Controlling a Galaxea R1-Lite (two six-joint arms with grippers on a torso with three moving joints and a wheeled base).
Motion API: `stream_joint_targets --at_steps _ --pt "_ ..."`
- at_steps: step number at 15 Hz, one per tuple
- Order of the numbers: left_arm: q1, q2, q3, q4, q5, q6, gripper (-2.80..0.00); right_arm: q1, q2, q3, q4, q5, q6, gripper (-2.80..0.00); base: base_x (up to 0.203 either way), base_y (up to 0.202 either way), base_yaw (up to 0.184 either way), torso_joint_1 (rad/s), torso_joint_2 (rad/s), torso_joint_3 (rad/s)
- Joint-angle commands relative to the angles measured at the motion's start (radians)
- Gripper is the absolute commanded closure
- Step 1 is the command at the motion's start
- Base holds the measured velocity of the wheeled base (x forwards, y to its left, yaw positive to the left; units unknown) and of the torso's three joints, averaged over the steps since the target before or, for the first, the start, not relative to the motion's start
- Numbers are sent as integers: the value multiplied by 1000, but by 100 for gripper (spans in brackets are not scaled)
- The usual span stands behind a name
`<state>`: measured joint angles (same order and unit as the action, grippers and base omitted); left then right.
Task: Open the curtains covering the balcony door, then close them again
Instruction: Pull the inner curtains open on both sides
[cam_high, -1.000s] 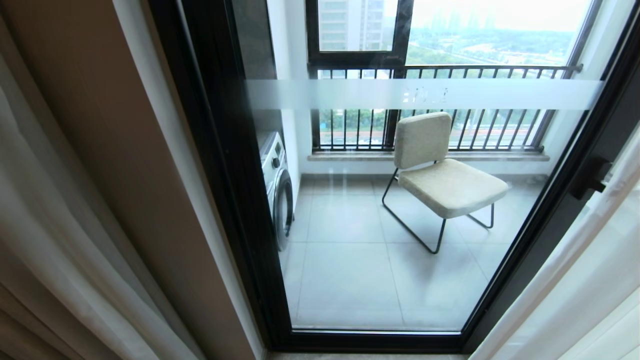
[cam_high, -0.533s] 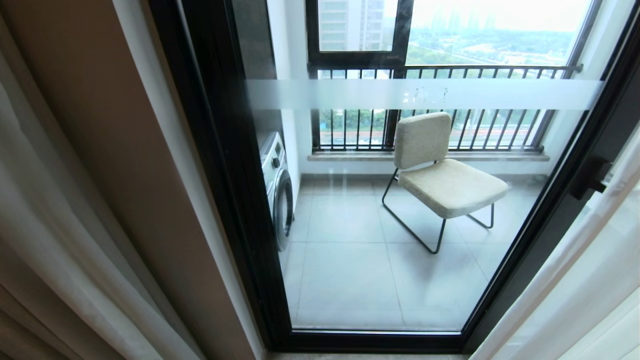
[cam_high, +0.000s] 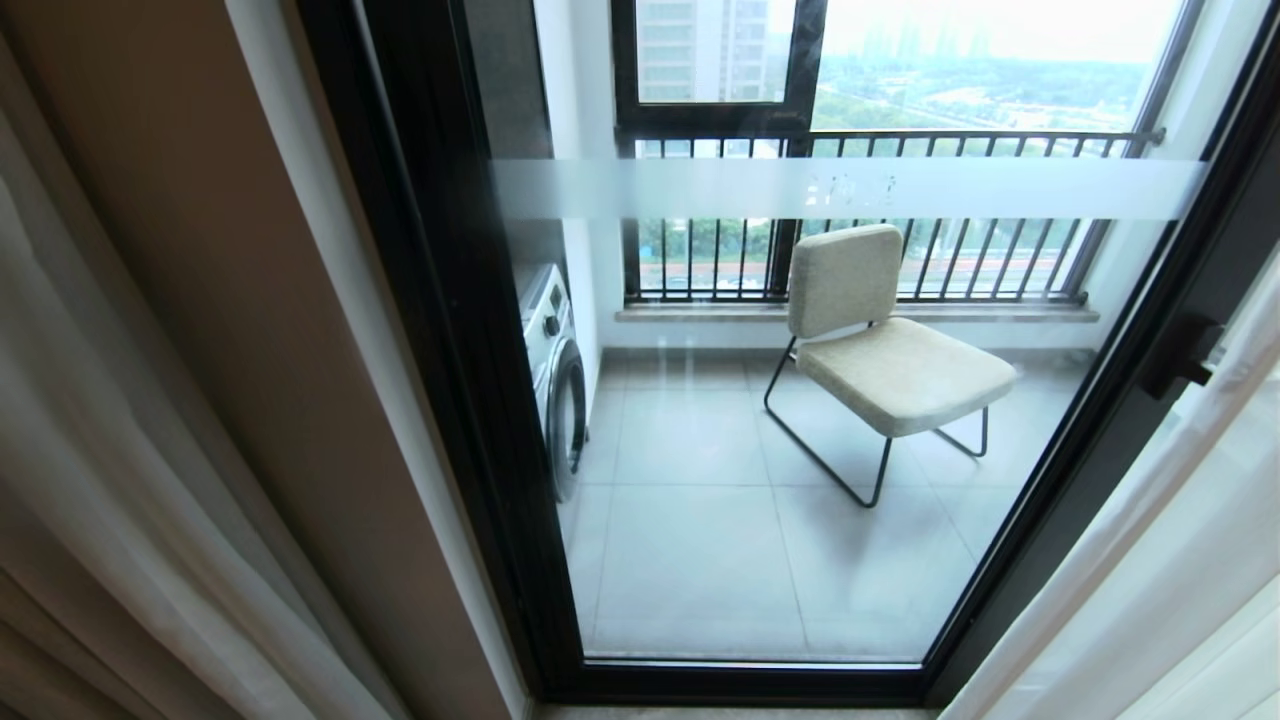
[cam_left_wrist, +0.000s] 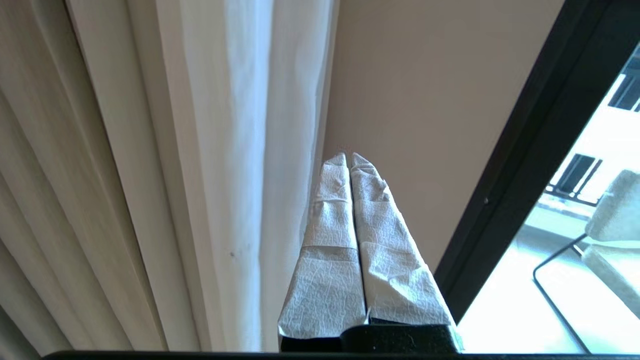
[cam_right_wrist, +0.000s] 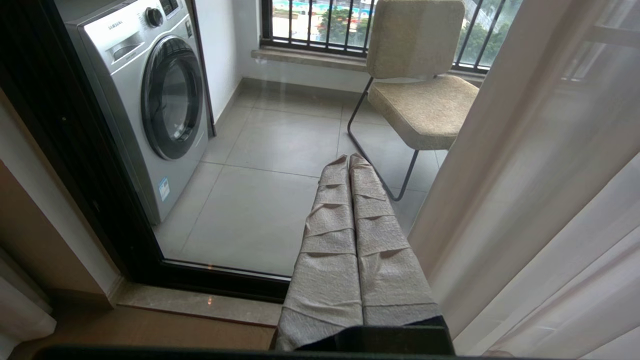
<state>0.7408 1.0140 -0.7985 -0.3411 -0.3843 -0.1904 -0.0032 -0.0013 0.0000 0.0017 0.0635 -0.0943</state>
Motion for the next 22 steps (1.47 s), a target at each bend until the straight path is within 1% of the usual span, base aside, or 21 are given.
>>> stream_joint_targets --at_steps 1,3,4,6,8,10,12,13,15,16,18,19,20,22 --pt "-20 -30 58 -3 -9 -1 0 0 1 0 0 1 -1 0 0 0 0 0 0 0" --pt "-47 -41 100 -21 -38 -1 0 0 1 0 0 1 -1 0 0 0 0 0 0 0" --pt "-77 -48 126 -22 -45 0 0 0 1 0 0 1 -1 0 0 0 0 0 0 0" --pt "-209 -67 221 -24 -43 1 0 0 1 0 0 1 -1 0 0 0 0 0 0 0" --pt "-363 -102 342 -11 -27 5 0 0 1 0 0 1 -1 0 0 0 0 0 0 0" --pt "-505 -183 446 21 27 13 0 0 1 0 0 1 -1 0 0 0 0 0 0 0" --pt "-651 -321 511 68 138 26 0 0 1 0 0 1 -1 0 0 0 0 0 0 0" --pt "-702 -391 536 97 192 46 0 0 1 0 0 1 -1 0 0 0 0 0 0 0" --pt "-767 -532 585 158 298 102 0 0 1 0 0 1 -1 0 0 0 0 0 0 0" --pt "-786 -606 617 176 331 125 0 0 1 0 0 1 -1 0 0 0 0 0 0 0" --pt "-805 -722 664 196 367 168 0 0 1 0 0 1 -1 0 0 0 0 0 0 0" --pt "-812 -736 685 207 384 207 0 0 1 0 0 1 -1 0 0 0 0 0 0 0" --pt "-816 -731 719 212 394 225 0 0 1 0 0 1 -1 0 0 0 0 0 0 0" --pt "-817 -729 790 210 396 230 0 0 1 0 0 1 -1 0 0 0 0 0 0 0"
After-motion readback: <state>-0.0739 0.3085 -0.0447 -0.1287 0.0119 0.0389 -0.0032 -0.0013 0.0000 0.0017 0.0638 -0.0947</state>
